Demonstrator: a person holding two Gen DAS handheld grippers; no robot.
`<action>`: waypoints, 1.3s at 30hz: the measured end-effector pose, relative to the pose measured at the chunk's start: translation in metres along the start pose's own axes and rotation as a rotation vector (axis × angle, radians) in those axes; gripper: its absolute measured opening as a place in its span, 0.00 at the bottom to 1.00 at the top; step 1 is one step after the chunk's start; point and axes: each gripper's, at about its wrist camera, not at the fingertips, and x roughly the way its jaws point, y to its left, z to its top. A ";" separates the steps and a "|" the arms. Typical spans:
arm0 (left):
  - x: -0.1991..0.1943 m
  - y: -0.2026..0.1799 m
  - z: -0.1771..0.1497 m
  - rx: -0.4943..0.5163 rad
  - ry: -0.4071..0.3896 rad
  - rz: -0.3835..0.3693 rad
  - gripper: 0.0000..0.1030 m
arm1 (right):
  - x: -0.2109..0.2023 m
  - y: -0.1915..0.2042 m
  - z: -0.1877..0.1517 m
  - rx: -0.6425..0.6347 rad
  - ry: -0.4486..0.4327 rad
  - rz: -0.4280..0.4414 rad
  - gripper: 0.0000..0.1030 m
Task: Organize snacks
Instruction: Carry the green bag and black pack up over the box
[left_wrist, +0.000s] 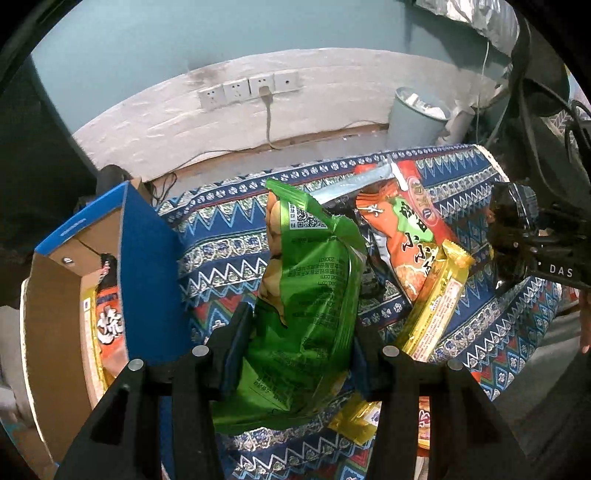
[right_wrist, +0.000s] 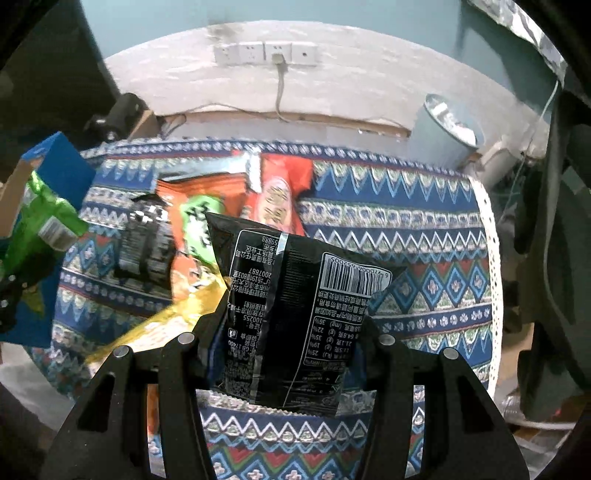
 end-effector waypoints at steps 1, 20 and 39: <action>-0.003 0.002 0.000 -0.002 -0.006 0.003 0.48 | -0.003 0.004 0.001 -0.005 -0.006 0.002 0.51; -0.053 0.041 -0.009 -0.065 -0.102 0.053 0.48 | -0.054 0.070 0.014 -0.150 -0.122 0.085 0.51; -0.091 0.095 -0.030 -0.161 -0.159 0.094 0.48 | -0.067 0.154 0.038 -0.246 -0.161 0.200 0.51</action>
